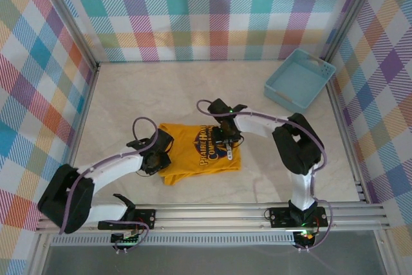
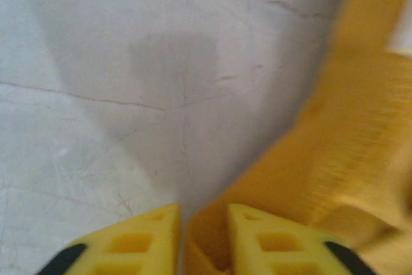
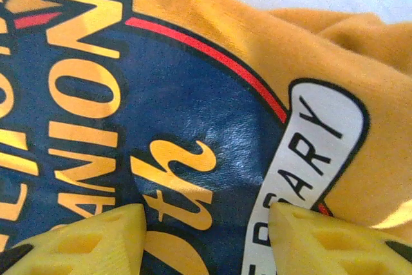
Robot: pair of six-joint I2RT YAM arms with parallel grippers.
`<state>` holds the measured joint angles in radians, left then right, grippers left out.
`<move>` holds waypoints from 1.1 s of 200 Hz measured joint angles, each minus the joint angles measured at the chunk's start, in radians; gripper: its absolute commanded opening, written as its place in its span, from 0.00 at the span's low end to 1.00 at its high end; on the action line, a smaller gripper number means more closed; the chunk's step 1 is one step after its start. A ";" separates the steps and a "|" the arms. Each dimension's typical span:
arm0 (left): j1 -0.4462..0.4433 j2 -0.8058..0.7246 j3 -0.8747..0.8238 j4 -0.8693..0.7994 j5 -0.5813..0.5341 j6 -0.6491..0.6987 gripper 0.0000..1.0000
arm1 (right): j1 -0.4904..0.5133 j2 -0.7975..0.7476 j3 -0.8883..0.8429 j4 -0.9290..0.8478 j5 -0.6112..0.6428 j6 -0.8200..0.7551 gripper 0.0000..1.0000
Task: Fold the inside-out t-shirt
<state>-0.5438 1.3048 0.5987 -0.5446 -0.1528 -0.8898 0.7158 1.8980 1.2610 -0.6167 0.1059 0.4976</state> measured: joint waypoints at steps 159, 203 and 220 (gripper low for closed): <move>-0.081 -0.107 0.280 -0.169 -0.109 0.060 0.51 | -0.069 -0.182 -0.017 0.005 -0.008 0.054 0.62; -0.227 -0.079 0.096 -0.078 -0.060 -0.161 0.48 | -0.140 -0.028 0.007 -0.008 0.008 -0.013 0.58; -0.216 -0.021 0.046 -0.029 -0.050 -0.203 0.40 | -0.140 -0.045 -0.053 0.002 0.005 -0.012 0.56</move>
<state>-0.7601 1.2835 0.6445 -0.5739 -0.2024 -1.0924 0.5755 1.8530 1.2079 -0.6147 0.1108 0.4854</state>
